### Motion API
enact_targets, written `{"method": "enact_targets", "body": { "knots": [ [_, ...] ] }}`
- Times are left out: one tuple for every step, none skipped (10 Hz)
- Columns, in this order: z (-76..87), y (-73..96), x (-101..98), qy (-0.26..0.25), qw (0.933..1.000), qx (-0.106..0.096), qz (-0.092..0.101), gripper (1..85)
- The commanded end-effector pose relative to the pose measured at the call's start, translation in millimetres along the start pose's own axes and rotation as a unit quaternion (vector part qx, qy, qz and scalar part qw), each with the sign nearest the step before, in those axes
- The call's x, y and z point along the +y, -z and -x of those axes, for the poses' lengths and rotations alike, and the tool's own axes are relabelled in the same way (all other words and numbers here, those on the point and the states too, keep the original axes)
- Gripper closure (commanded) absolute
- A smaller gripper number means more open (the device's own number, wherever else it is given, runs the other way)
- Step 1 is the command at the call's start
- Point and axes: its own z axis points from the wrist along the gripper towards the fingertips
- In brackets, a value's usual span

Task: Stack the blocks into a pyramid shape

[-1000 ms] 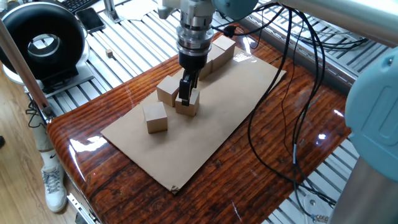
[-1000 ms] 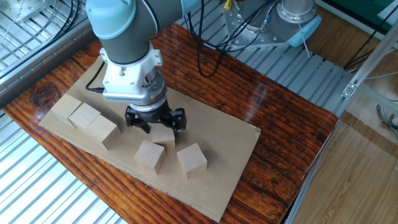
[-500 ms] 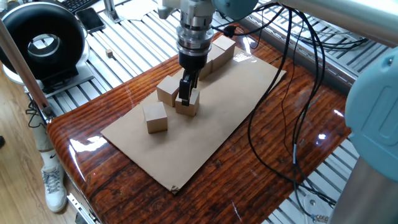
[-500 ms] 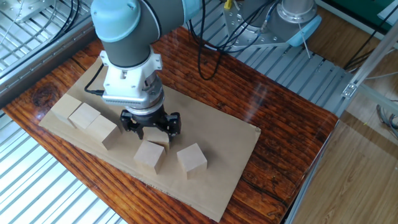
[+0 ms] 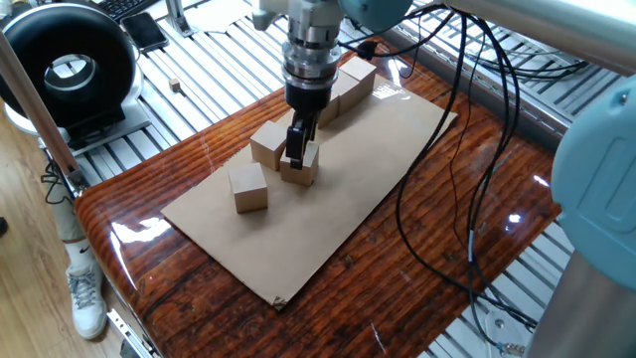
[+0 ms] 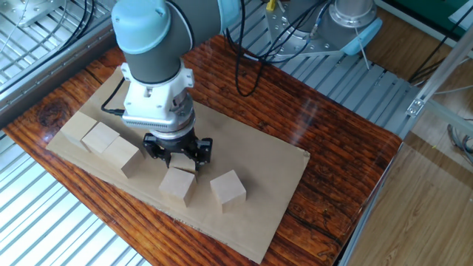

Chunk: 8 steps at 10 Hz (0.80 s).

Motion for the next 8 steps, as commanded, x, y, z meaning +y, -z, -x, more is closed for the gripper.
{"method": "enact_targets", "body": {
  "knots": [
    [-5.3,34.4,7.4,-0.020,0.9987,0.008,0.046,45.7],
    [-3.2,47.3,-3.3,-0.021,0.9992,0.006,0.034,52.3],
    [3.9,58.2,-21.1,-0.020,0.9997,-0.003,0.010,65.0],
    [11.9,71.8,-35.0,-0.024,0.9997,-0.008,-0.005,71.3],
    [20.7,84.3,-37.8,-0.037,0.9991,-0.019,-0.002,71.3],
    [30.0,91.2,-43.8,-0.053,0.9977,-0.040,-0.009,71.3],
    [36.0,92.5,-54.6,-0.071,0.9956,-0.054,-0.029,78.0],
    [38.8,94.2,-69.8,-0.084,0.9928,-0.063,-0.057,84.7]
  ]
}}
